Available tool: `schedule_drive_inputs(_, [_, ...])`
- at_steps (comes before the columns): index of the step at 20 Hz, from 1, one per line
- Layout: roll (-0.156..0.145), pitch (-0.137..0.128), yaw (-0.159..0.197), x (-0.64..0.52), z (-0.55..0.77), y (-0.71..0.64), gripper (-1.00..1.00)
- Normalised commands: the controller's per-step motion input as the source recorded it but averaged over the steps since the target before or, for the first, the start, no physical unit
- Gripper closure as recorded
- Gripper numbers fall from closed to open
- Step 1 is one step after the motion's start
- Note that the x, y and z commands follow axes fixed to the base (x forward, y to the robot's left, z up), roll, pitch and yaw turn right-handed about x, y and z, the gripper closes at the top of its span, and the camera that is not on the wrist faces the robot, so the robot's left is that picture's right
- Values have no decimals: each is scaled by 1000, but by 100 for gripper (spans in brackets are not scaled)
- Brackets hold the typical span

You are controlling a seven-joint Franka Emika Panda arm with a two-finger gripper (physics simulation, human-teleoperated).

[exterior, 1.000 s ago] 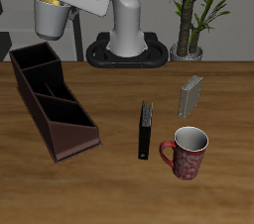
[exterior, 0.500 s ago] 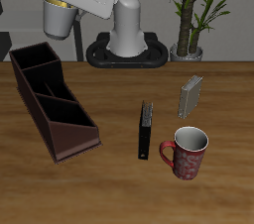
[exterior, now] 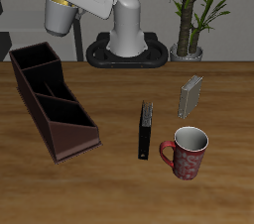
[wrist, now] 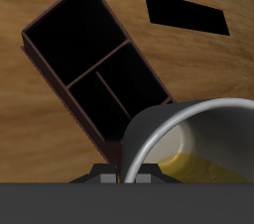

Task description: Place the white-yellow mug into the right desk caddy's right compartment and place the black book into the right desk caddy's back compartment

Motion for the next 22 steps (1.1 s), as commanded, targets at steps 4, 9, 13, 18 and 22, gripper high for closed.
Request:
schedule_drive_inputs(4, [-15,-48,-5,-313,-13,-10,100])
schedule_drive_inputs(9, [4,4,-6,-186,-91,-25,100])
schedule_drive_inputs(13, [17,38,-25,-142,-108,-237,100])
schedule_drive_inputs(18, [27,1,-16,-107,37,-259,100])
schedule_drive_inputs(22, [60,24,-13,64,13,-231,100])
